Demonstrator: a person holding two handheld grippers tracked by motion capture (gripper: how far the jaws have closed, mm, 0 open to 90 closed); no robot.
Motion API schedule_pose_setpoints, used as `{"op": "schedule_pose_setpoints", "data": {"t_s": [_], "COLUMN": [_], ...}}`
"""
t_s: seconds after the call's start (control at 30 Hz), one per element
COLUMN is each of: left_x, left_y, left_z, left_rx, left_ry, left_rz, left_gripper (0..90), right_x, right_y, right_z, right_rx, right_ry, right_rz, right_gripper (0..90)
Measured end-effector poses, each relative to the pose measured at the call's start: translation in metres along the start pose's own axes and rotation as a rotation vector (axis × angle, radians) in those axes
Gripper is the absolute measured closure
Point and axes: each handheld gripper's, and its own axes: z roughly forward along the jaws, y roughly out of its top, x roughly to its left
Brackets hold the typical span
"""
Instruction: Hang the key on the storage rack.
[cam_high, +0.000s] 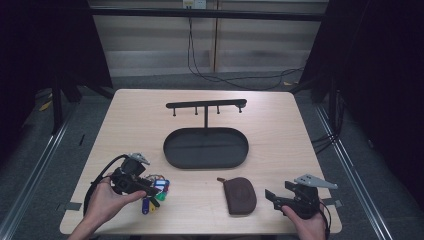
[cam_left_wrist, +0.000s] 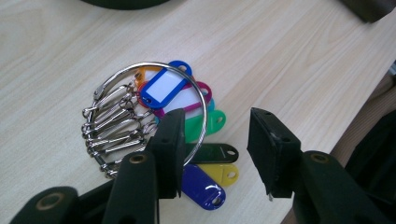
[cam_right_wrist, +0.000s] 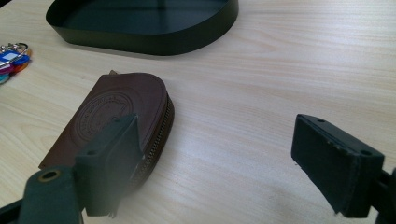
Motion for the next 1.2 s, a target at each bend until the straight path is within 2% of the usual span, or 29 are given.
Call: {"op": "schedule_pose_setpoints", "data": {"t_s": [0.07,0.17,0.3,0.5,0.57,0.6,0.73,0.87,1.03,1.2], "left_x": [0.0,-0.003,-0.005,-0.003,-0.001,-0.001,0.002,0.005,0.003,0.006], "left_y": [0.002,0.005,0.01,0.013,0.014,0.014,0.016,0.017,0.02,0.022], "left_z": [0.003,0.009,0.015,0.022,0.024,0.025,0.026,0.03,0.037,0.04], "left_rx": [0.029,0.072,0.127,0.162,0.182,0.187,0.201,0.226,0.262,0.281], "left_ry": [0.003,0.032,0.029,0.035,0.032,0.031,0.03,0.025,0.018,0.011], "left_rz": [0.012,0.047,0.062,0.052,0.057,0.054,0.056,0.049,0.08,0.071], "left_gripper": [59.1,60.9,65.3,64.3,66.8,71.2,76.1,76.9,77.9,81.3], "right_x": [0.0,0.0,0.0,0.0,0.0,0.0,0.0,-0.001,0.0,0.0], "right_y": [0.0,0.0,0.0,0.0,0.0,0.0,0.0,0.0,0.0,0.0], "right_z": [0.0,0.0,0.002,0.003,0.003,0.004,0.004,0.004,0.004,0.006], "right_rx": [0.002,0.003,0.014,0.021,0.023,0.029,0.03,0.032,0.035,0.042], "right_ry": [0.002,0.004,0.01,0.014,0.015,0.018,0.018,0.016,0.018,0.025], "right_rz": [0.001,0.006,-0.001,0.003,0.004,0.004,0.002,0.008,0.005,0.004], "right_gripper": [15.7,15.7,15.7,15.7,15.7,15.7,15.7,15.7,15.7,15.7]}}
